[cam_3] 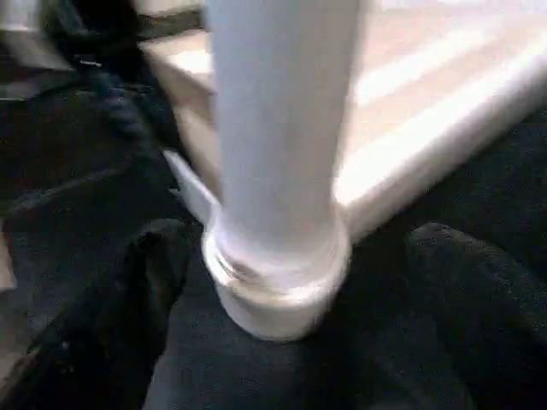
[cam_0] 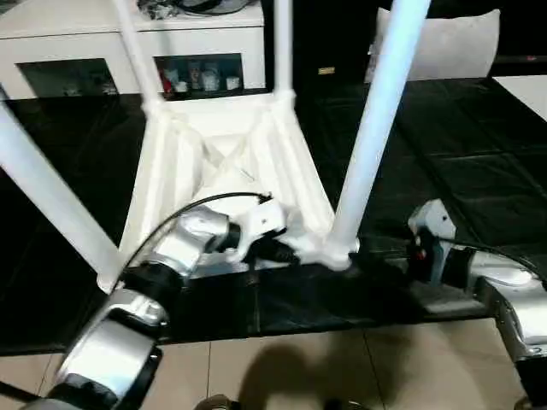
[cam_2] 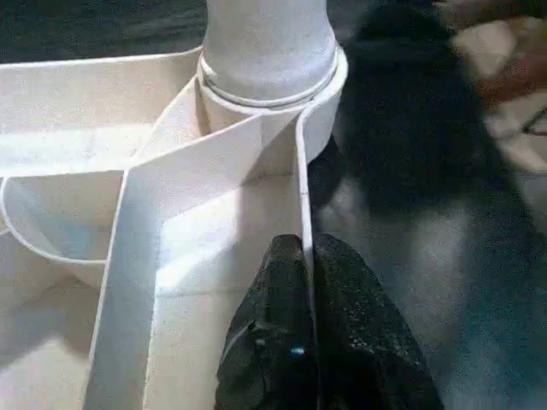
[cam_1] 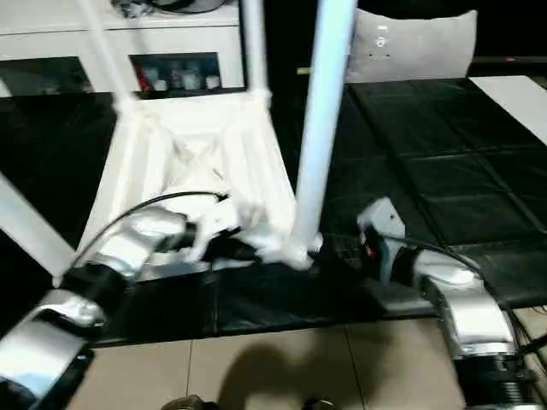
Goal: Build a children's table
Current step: Rotate leg to tighten
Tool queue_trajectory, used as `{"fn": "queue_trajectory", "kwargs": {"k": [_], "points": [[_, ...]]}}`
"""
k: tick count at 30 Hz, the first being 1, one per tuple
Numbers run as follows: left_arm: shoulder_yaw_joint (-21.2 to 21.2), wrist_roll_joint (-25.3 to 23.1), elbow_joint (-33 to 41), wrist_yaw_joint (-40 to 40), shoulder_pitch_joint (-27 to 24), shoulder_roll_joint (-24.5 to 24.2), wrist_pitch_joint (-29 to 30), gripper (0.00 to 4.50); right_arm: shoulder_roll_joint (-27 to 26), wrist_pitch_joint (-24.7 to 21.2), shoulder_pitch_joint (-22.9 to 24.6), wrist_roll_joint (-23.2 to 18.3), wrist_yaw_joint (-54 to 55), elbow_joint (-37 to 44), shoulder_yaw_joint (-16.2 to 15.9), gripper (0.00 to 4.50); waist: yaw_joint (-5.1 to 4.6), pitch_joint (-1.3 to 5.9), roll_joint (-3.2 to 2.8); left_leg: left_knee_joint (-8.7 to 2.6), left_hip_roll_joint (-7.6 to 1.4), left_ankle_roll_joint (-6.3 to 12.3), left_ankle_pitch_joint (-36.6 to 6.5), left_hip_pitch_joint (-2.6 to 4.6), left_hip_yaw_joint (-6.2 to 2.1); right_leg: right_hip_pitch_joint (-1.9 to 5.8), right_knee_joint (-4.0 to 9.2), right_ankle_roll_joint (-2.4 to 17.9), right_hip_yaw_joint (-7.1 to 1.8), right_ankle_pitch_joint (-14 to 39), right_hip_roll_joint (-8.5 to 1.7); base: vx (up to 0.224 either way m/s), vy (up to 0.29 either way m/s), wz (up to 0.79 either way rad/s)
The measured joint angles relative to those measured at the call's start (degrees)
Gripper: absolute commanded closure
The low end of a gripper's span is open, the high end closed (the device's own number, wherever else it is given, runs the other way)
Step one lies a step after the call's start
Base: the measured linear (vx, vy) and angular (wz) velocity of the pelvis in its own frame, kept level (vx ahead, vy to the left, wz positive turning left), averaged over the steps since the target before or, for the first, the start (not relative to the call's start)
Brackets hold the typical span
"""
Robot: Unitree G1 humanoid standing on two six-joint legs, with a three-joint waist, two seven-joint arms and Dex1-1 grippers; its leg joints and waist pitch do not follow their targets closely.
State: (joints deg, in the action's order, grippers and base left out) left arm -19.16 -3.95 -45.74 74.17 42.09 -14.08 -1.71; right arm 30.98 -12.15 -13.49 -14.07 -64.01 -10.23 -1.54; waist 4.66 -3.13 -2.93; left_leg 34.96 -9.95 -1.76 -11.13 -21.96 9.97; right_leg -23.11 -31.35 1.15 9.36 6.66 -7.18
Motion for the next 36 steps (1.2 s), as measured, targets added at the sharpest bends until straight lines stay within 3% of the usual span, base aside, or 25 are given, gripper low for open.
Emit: {"fn": "queue_trajectory", "kwargs": {"k": [3,8,26,31,36], "points": [[-1.08,0.53,1.25,3.34,-0.75,-0.66,-1.23,4.50,0.32,-0.50,-0.79,-1.63,-4.69,-1.64,-0.95,0.41,1.05,0.00,0.01,0.02,0.00,0.00,0.00,-0.01,0.02,-0.01,-0.03,0.04,-0.04,-0.02,0.00,0.000,0.000,0.00],[-2.60,0.75,2.30,6.81,-0.99,-1.21,-2.33,4.50,1.65,-2.89,-3.57,-4.40,-11.49,-3.68,-2.10,0.83,1.83,0.01,0.05,0.14,0.00,0.00,0.00,0.07,0.08,-0.03,-0.24,0.03,-0.15,-0.02,-0.01,0.000,0.000,0.00],[-3.20,0.96,3.61,8.17,-1.32,-1.78,-2.58,4.50,1.63,-2.85,-5.84,-4.44,-16.86,-8.01,-4.58,2.40,1.77,-0.01,0.08,0.35,-0.03,-0.02,0.01,0.12,0.10,-0.09,-0.55,-0.07,-0.24,0.05,-0.02,0.000,0.000,0.00],[-3.16,1.69,4.05,9.14,-1.42,-1.95,-1.97,4.50,1.73,-4.22,-5.43,-5.51,-17.30,-7.20,-4.44,2.50,1.85,-0.01,0.08,0.35,-0.03,-0.02,0.01,0.12,0.10,-0.09,-0.55,-0.07,-0.25,0.05,-0.02,0.000,0.000,0.00],[-2.36,1.79,4.05,6.86,-1.42,-0.59,0.85,4.50,0.63,-7.57,-1.67,-6.38,-12.49,-2.32,-1.96,2.52,1.92,0.00,0.07,0.39,-0.01,-0.03,0.02,0.16,0.11,-0.07,-0.57,-0.07,-0.29,0.05,-0.03,0.000,0.000,0.00]]}}
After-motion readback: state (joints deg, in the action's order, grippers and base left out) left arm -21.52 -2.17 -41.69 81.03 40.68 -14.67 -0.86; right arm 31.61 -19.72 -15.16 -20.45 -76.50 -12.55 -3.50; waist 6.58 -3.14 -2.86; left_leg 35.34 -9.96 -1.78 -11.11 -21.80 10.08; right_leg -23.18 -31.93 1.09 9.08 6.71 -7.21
